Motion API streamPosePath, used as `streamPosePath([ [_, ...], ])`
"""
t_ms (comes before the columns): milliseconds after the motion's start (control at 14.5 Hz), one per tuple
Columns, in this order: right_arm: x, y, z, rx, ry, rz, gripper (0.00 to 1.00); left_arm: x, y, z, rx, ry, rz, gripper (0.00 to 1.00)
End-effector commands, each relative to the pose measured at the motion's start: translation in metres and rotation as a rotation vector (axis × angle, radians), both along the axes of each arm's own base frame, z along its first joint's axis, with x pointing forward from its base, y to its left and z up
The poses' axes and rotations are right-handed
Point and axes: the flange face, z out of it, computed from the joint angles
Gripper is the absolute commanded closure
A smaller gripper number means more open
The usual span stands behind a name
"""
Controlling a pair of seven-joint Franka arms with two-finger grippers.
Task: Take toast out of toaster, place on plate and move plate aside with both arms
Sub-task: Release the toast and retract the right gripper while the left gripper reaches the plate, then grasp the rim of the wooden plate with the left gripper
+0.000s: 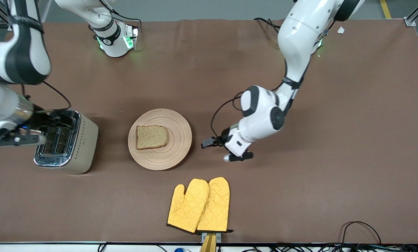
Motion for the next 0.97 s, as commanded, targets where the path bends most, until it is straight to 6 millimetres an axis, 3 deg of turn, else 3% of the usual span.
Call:
streamPosePath([
  [0,0.007,-0.025,0.067,-0.089,-0.049,-0.022,0.0,0.006,-0.022,-0.02,-0.068,-0.002,0.003,0.01],
  [138,0.004,-0.045,0.099,-0.08,-0.077,-0.065,0.0,-0.004,-0.04,-0.037,-0.091,-0.021,0.0,0.01],
  [345,-0.013,-0.044,0.107,0.029,-0.025,-0.088,0.0,-0.013,-0.049,-0.062,-0.092,-0.049,-0.01,0.05],
  [552,-0.015,-0.041,0.102,0.046,-0.014,-0.091,0.0,-0.022,-0.058,-0.075,-0.097,-0.075,-0.01,0.11],
  [897,-0.012,-0.029,0.1,0.05,-0.026,-0.079,0.0,-0.043,-0.081,-0.079,-0.117,-0.102,-0.004,0.35],
])
